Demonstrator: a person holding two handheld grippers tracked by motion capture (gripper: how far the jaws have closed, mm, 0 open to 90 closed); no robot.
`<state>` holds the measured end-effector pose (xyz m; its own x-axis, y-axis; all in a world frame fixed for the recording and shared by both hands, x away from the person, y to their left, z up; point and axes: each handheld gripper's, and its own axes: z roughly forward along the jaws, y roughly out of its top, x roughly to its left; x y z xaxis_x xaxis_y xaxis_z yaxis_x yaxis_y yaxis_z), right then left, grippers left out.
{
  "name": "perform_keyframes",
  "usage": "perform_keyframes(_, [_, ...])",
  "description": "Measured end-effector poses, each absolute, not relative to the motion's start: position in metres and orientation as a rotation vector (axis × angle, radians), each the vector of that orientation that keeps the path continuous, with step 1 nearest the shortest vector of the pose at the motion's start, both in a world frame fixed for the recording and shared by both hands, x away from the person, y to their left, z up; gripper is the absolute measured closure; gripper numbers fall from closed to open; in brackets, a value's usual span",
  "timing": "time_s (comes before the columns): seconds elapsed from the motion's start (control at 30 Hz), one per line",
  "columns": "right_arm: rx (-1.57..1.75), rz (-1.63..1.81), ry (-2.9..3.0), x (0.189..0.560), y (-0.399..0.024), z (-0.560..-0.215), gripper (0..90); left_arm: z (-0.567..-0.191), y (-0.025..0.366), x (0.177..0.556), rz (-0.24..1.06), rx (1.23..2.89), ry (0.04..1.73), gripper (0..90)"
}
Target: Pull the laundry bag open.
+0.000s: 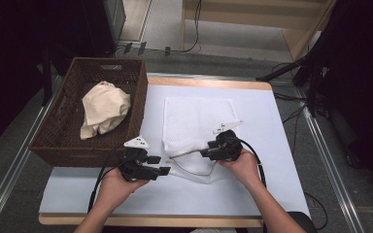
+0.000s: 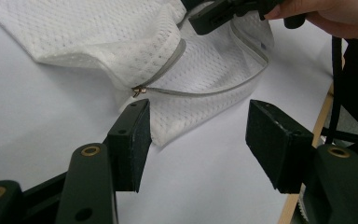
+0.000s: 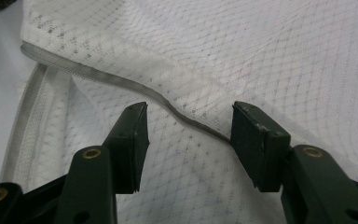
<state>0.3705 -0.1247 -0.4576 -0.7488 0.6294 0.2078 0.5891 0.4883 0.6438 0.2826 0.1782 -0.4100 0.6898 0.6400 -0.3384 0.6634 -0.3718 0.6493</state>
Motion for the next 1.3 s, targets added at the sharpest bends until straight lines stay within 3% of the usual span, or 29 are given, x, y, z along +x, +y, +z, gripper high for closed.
perform_keyframes(0.4, [1.087, 1.113, 2.67, 0.377, -0.115, -0.463, 45.4, -0.411, 0.179, 0.284, -0.041, 2.095, 0.996, 40.9])
perform_keyframes(0.97, [1.034, 1.076, 2.651, 0.366, -0.082, -0.469, 25.7, -0.411, 0.181, 0.285, -0.038, 2.083, 1.003, 40.9])
perform_keyframes(1.13, [1.05, 1.061, 2.62, 0.363, -0.078, -0.469, 29.5, -0.412, 0.183, 0.286, -0.04, 2.085, 1.005, 40.9])
perform_keyframes(1.17, [1.097, 1.08, 2.593, 0.366, -0.079, -0.469, 36.2, -0.412, 0.183, 0.286, -0.039, 2.086, 1.005, 40.9])
perform_keyframes(1.3, [1.126, 1.124, 2.559, 0.371, -0.083, -0.471, 43.3, -0.411, 0.184, 0.286, -0.036, 2.082, 1.005, 40.9])
